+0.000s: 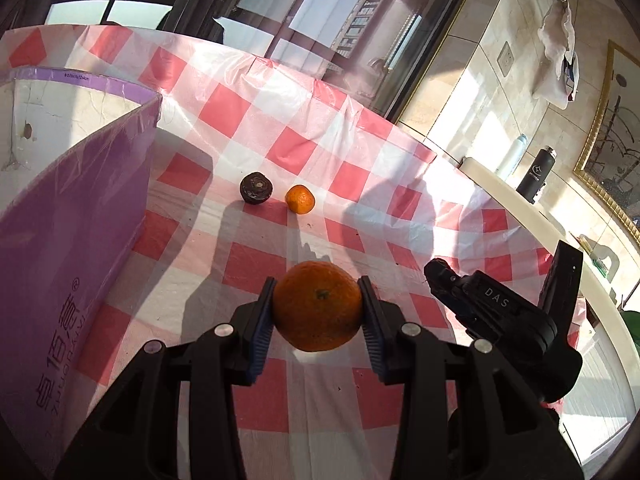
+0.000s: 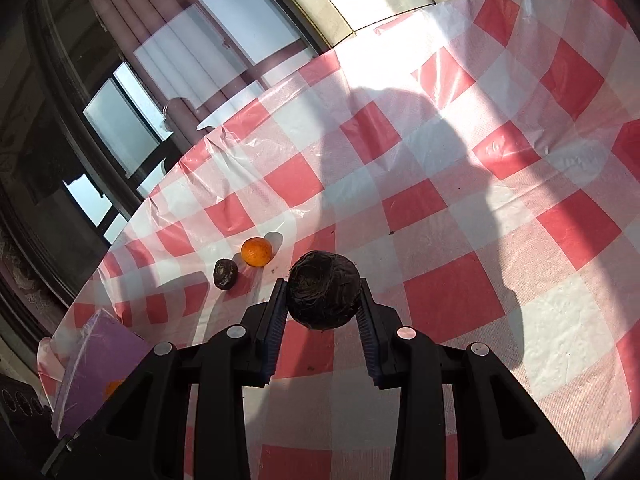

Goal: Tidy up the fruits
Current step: 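Carry the orange and plum into the white box and open both tools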

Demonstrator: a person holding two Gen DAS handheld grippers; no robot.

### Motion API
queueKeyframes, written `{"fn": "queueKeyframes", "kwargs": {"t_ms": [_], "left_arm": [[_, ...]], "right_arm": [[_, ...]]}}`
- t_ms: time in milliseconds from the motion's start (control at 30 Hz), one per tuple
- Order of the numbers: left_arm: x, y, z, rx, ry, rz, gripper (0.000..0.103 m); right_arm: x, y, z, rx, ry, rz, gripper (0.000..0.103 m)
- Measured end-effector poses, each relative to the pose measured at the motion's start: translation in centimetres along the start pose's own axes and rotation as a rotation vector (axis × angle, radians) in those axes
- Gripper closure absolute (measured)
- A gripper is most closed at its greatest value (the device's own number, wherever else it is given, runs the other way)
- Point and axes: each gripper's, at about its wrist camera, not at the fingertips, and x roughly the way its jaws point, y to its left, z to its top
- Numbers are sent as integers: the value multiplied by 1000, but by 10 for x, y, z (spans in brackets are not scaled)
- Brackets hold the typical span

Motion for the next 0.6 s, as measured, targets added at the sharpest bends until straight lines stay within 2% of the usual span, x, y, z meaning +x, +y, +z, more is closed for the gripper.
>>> {"fn": "queueKeyframes", "kwargs": {"t_ms": [67, 167, 267, 400, 600], "left_arm": [[-37, -12, -8, 56, -30, -38, 63], [-94, -18, -5, 122, -105, -55, 63], [-145, -4, 13, 97, -190, -25, 63], [-193, 29, 38, 51, -238, 69, 63], [-230, 88, 68, 82, -227, 359, 62]], "right_arm": [[-20, 14, -20, -21, -1, 25, 69], [-40, 37, -48, -18, 6, 101, 69], [-47, 76, -65, -68, 41, 165, 69], [-58, 155, -78, -241, 69, 265, 69], [-69, 257, -105, -444, 113, 386, 69]]}}
